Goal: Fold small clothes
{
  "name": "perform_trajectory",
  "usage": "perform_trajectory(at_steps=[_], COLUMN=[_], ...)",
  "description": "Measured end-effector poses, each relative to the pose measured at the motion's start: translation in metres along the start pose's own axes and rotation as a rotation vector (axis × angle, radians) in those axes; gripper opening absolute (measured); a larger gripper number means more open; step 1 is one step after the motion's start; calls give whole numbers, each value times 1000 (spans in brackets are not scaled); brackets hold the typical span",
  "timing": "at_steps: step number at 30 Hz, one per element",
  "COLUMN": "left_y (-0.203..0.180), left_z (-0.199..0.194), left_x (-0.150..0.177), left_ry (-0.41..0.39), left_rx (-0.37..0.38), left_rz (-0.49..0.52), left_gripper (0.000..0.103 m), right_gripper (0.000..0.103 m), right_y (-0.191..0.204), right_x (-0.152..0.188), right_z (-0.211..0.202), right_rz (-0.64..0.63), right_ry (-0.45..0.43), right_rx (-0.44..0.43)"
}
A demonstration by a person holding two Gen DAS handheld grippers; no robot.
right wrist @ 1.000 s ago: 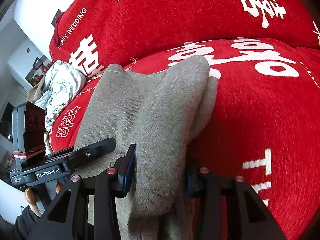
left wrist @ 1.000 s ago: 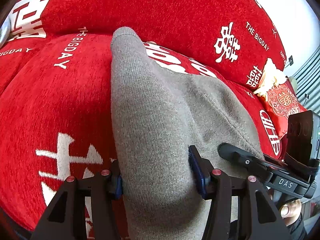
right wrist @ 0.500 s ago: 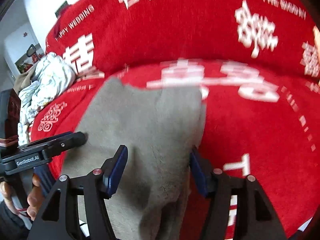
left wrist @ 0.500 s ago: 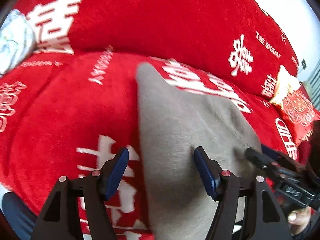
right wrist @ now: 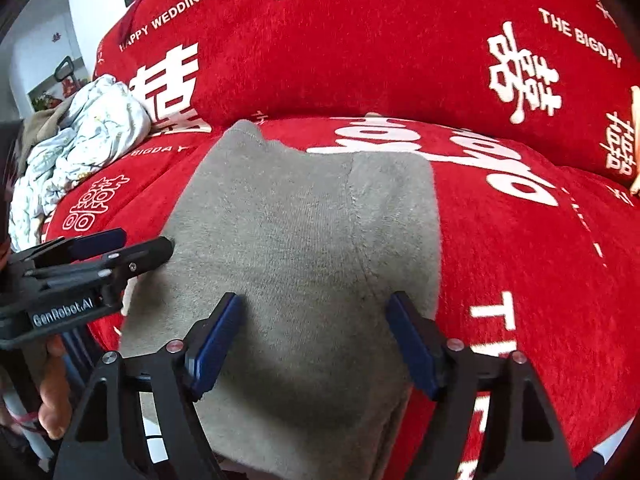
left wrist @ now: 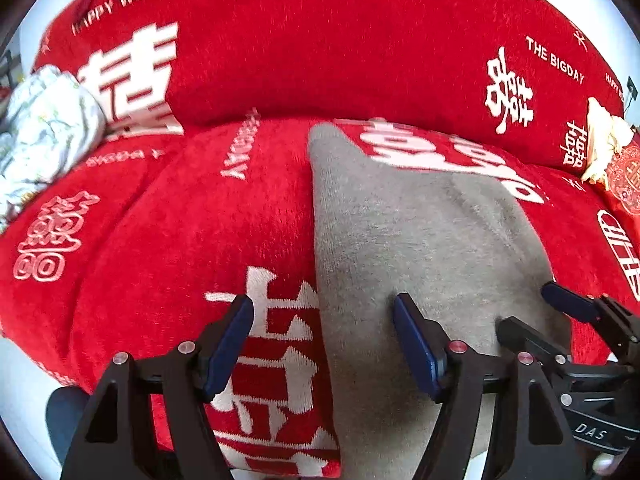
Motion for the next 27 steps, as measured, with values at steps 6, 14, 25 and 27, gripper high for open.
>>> perform_trajectory(at_steps=[6, 14, 25, 27], left_y=[-12, -21, -31, -31], left_z=[-36, -52, -81, -79], left_x=[1, 9, 13, 13], left_ry=[-189, -213, -293, -283], left_rx=[-87, -59, -117, -125], left_rz=[50, 70, 103, 99], left_gripper=[73, 73, 103, 103], right_gripper=[83, 84, 85, 85], right_y=[10, 12, 8, 8], right_x=[6, 17, 20, 19], right_z=[-28, -33, -45, -46], right_rz=[-18, -3, 22, 21], right_ry=[-65, -62, -92, -95], right_rx=[55, 103, 122, 121])
Point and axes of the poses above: each gripper's, at about its wrist camera, not at the fingertips, and z roughly the way its jaws point, y to its left, x to its underside, the point moved 7 cm from there along z, roughly the way its jaws point, and after that the axes turned 1 degree about -y, right-handed, at the moved point
